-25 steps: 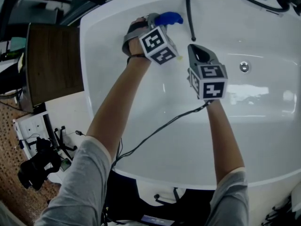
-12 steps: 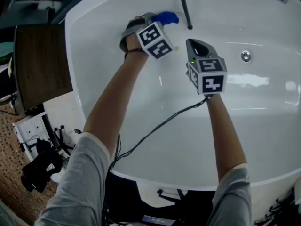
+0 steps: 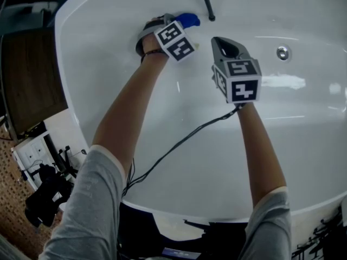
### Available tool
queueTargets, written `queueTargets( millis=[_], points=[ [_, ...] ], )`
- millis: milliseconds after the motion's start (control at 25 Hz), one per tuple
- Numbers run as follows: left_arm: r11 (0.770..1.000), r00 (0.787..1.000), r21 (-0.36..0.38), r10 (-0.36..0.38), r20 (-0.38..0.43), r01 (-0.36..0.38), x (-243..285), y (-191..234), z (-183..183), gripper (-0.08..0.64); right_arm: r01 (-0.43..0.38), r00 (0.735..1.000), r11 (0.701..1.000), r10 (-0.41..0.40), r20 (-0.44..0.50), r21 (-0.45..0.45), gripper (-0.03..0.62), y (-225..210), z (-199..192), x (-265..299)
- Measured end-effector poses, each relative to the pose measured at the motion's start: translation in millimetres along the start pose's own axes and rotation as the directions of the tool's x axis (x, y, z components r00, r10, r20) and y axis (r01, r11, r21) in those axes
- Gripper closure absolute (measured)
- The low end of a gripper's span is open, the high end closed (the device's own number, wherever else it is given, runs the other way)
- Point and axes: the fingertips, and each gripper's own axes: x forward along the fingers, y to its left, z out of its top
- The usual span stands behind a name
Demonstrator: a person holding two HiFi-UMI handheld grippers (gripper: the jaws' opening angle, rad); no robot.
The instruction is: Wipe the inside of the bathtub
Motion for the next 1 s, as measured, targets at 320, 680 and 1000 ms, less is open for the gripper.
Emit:
queueTargets(
  millis=[320,680,1000],
  points=[
    [0.999,0.997,0.003,-0.048,-0.054,0.048,34.5,-29.6,-21.2,0.437,0.005,1.000,1.000,-0.005,-0.017,0.001,0.583,-8.0,-21.9,4.9],
    [0.995,0.988,-0.014,-0.096,-0.117,0.095,75.1,-60.4,-42.8,0.437,0.019,0.999,1.000,-0.019,-0.033,0.015,0.583,-22.7,-44.1,13.0],
    [0.987,0.975,-0.008,-0.157,-0.158,0.158,114.5,-87.2,-51.3,0.436,0.023,0.997,0.999,-0.021,-0.068,0.031,0.583,-33.3,-68.7,28.5]
  ],
)
